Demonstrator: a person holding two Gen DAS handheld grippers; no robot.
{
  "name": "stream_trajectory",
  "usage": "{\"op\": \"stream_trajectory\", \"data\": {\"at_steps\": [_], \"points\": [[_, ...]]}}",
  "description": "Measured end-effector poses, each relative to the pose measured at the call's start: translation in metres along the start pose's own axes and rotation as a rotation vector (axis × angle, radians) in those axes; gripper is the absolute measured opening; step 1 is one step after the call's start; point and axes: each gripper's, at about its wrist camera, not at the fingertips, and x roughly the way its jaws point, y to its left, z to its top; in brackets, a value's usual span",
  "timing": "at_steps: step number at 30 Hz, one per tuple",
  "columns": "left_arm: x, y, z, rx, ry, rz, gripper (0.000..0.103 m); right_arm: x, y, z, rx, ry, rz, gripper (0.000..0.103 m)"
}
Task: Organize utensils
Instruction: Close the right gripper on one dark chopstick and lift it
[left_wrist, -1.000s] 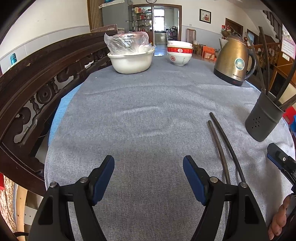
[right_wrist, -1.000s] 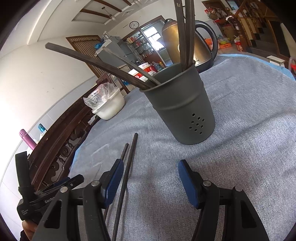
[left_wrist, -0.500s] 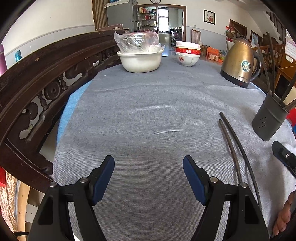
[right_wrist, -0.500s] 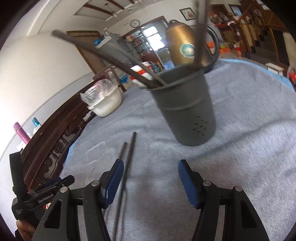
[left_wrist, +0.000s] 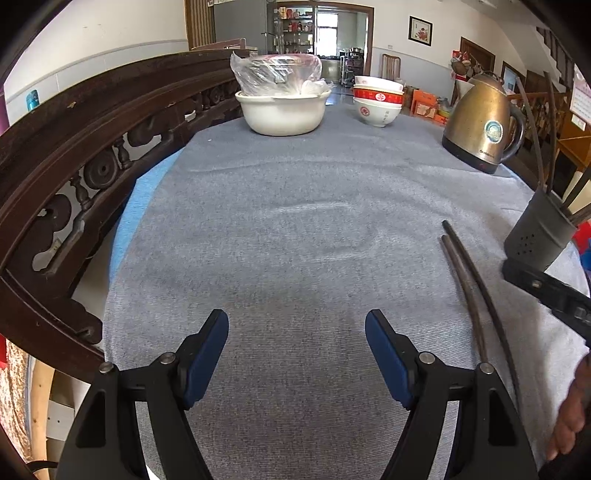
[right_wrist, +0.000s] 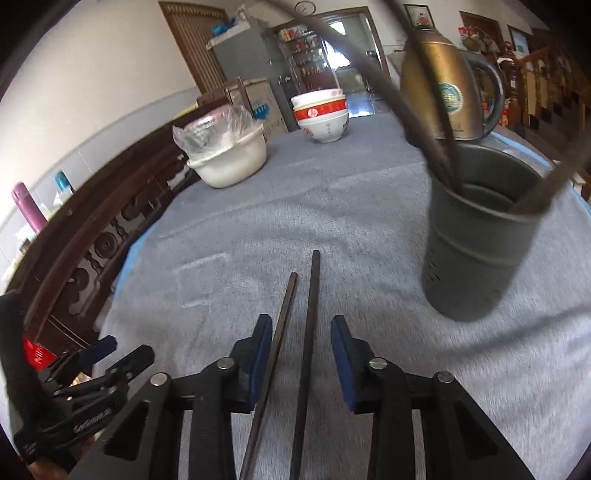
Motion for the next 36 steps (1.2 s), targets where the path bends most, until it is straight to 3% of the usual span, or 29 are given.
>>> {"op": "stream_trajectory", "data": {"at_steps": [11, 24, 31, 36], "points": [[-0.005, -0.008, 0.01, 0.013, 0.027, -0.084, 0.077, 0.046, 0.007, 0.003, -0.062, 0.157, -0.109, 0.008], [0.017, -0.047, 0.03, 0.078, 0.152, -0.261, 0.077, 0.007, -0.037, -0.008, 0.031, 0.187, -0.142, 0.007], [0.047, -0.078, 0.044, 0.132, 0.25, -0.333, 0.077, -0.002, -0.049, -0.006, 0.085, 0.193, -0.087, 0.01], [0.068, -0.088, 0.052, 0.128, 0.303, -0.346, 0.077, 0.005, -0.052, -0.001, 0.097, 0.182, -0.067, 0.012]]}}
